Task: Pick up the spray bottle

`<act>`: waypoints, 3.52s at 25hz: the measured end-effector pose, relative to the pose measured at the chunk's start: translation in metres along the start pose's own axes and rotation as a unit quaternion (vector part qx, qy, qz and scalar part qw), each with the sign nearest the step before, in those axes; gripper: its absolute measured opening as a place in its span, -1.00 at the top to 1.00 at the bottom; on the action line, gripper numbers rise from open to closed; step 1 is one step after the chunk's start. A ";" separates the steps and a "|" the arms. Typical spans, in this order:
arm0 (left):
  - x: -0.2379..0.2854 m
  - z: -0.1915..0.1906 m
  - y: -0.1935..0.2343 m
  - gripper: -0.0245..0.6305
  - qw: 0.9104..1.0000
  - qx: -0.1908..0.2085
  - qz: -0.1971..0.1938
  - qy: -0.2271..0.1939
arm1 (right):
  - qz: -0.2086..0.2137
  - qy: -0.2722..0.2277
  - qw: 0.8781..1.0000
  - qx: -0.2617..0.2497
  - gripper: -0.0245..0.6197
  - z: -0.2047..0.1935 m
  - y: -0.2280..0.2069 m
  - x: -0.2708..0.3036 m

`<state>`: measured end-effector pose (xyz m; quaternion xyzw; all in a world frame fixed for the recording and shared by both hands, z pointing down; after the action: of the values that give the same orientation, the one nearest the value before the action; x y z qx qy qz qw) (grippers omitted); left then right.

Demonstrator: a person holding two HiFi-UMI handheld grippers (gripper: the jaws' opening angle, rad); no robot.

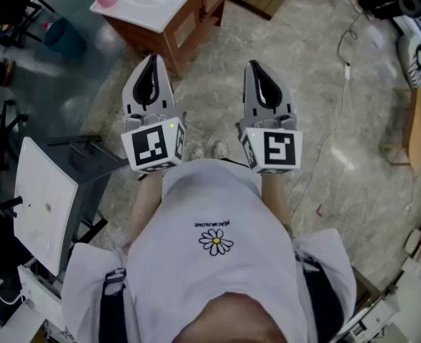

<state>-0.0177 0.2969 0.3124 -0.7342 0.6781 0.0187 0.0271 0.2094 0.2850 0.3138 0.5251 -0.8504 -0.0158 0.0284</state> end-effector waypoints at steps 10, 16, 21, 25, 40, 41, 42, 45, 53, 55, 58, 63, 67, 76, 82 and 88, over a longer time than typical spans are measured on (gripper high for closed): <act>0.004 0.002 -0.014 0.86 1.000 0.006 -0.007 -0.004 | 0.005 0.000 1.000 -0.005 0.83 -0.002 -0.008 -0.003; 0.002 0.000 -0.020 0.86 1.000 0.005 -0.002 -0.005 | 0.026 -0.023 0.999 0.014 0.83 -0.002 -0.014 -0.005; 0.004 0.003 -0.029 0.86 1.000 0.006 0.001 -0.011 | 0.031 -0.021 0.999 -0.008 0.83 -0.004 -0.023 -0.004; 0.008 0.003 -0.041 0.86 1.000 0.005 0.004 -0.021 | 0.032 -0.027 0.999 -0.002 0.83 -0.009 -0.037 -0.009; 0.034 0.007 -0.076 0.86 0.998 0.011 0.018 -0.056 | 0.018 -0.039 0.999 0.002 0.83 -0.018 -0.092 -0.028; 0.037 0.006 -0.076 0.86 0.998 0.011 0.019 -0.057 | 0.017 -0.038 0.999 0.001 0.83 -0.019 -0.095 -0.027; 0.040 0.005 -0.076 0.86 0.998 0.011 0.020 -0.058 | 0.016 -0.037 0.999 -0.001 0.83 -0.021 -0.098 -0.027; 0.052 0.002 -0.074 0.86 0.998 0.005 0.019 -0.061 | 0.015 -0.039 0.999 -0.006 0.83 -0.022 -0.105 -0.020; 0.093 0.001 -0.073 0.86 0.997 0.011 0.006 -0.079 | 0.020 -0.058 0.998 -0.015 0.83 -0.017 -0.117 0.018; 0.107 0.002 -0.068 0.86 0.996 0.011 0.007 -0.084 | 0.023 -0.062 0.998 -0.020 0.83 -0.017 -0.119 0.033; 0.129 -0.001 -0.058 0.86 0.996 0.007 0.010 -0.086 | 0.028 -0.061 0.997 -0.030 0.83 -0.017 -0.122 0.056; 0.177 -0.010 -0.040 0.86 0.997 0.001 0.010 -0.077 | 0.034 -0.042 0.998 -0.031 0.83 -0.024 -0.131 0.102; 0.224 -0.012 -0.026 0.86 0.998 -0.004 0.004 -0.069 | 0.038 -0.022 0.999 -0.020 0.83 -0.026 -0.140 0.147; 0.339 -0.015 0.025 0.86 0.998 -0.006 -0.003 -0.066 | 0.068 -0.009 0.997 -0.026 0.83 -0.012 -0.147 0.287; 0.404 -0.023 0.071 0.86 0.997 -0.010 0.017 -0.070 | 0.087 -0.002 0.995 -0.038 0.83 -0.009 -0.142 0.371; 0.443 -0.026 0.101 0.86 0.997 -0.021 0.029 -0.073 | 0.099 0.018 0.995 -0.020 0.83 -0.013 -0.143 0.426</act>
<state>-0.0831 -0.1535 0.3088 -0.7112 0.6948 0.0873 0.0611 0.1477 -0.1594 0.3323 0.4379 -0.8970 -0.0205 0.0562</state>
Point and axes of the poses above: the fingertips, and each gripper's own axes: x forward along the fingers, y to its left, z out of its top, the point moved 10 cm from there along -x, backward along the fingers
